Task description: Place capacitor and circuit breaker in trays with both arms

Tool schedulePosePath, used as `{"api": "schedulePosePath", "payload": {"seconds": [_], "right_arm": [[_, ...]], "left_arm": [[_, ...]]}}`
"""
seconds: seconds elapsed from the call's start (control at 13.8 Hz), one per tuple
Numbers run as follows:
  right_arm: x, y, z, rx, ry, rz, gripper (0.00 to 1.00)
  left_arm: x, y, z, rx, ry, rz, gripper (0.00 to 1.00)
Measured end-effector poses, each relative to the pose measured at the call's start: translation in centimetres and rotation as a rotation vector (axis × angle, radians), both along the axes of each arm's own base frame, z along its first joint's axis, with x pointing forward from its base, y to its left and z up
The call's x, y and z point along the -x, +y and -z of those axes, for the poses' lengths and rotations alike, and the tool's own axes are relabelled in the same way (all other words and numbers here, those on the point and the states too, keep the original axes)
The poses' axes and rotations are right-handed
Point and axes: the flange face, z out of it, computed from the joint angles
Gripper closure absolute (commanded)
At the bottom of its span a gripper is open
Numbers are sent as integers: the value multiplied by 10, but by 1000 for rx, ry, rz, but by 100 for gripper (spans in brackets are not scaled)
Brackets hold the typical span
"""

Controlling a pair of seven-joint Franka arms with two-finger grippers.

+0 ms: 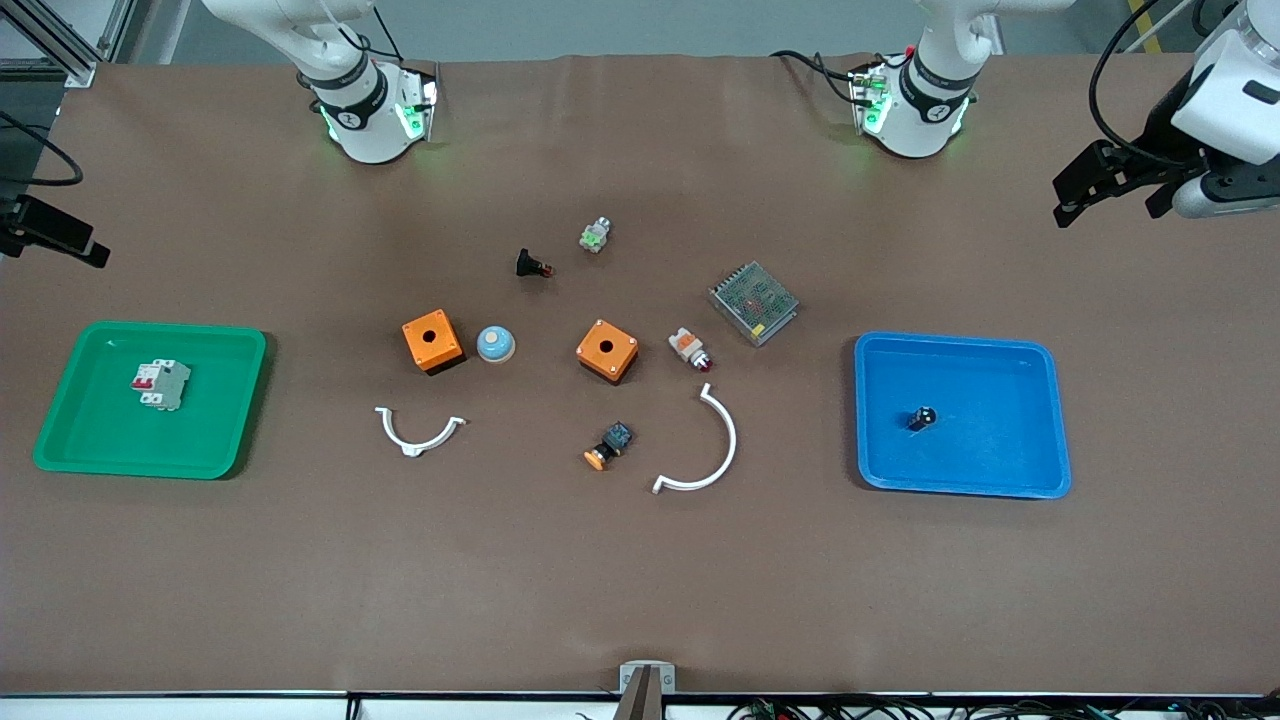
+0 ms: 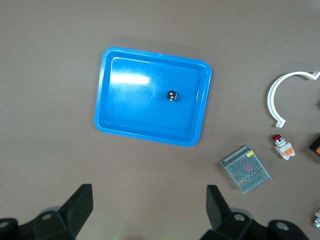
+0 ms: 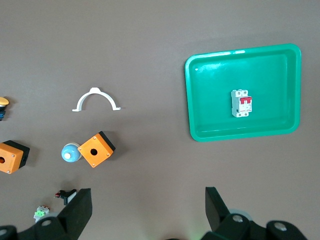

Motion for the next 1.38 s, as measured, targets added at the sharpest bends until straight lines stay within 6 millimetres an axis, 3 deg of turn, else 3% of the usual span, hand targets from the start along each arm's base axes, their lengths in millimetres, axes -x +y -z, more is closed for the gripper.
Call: {"api": "schedulePosePath", "payload": {"seconds": [0.36, 0.8, 1.38], "right_arm": [[-1, 0, -1, 1, -11, 0, 0], [-3, -1, -3, 4, -32, 3, 0], [-2, -12, -11, 7, -52, 21, 0]], "left_arm": [[-4, -2, 12, -4, 37, 3, 0], [-12, 0, 4, -1, 26, -3, 0], [-23, -1, 14, -1, 44, -2, 0]]}}
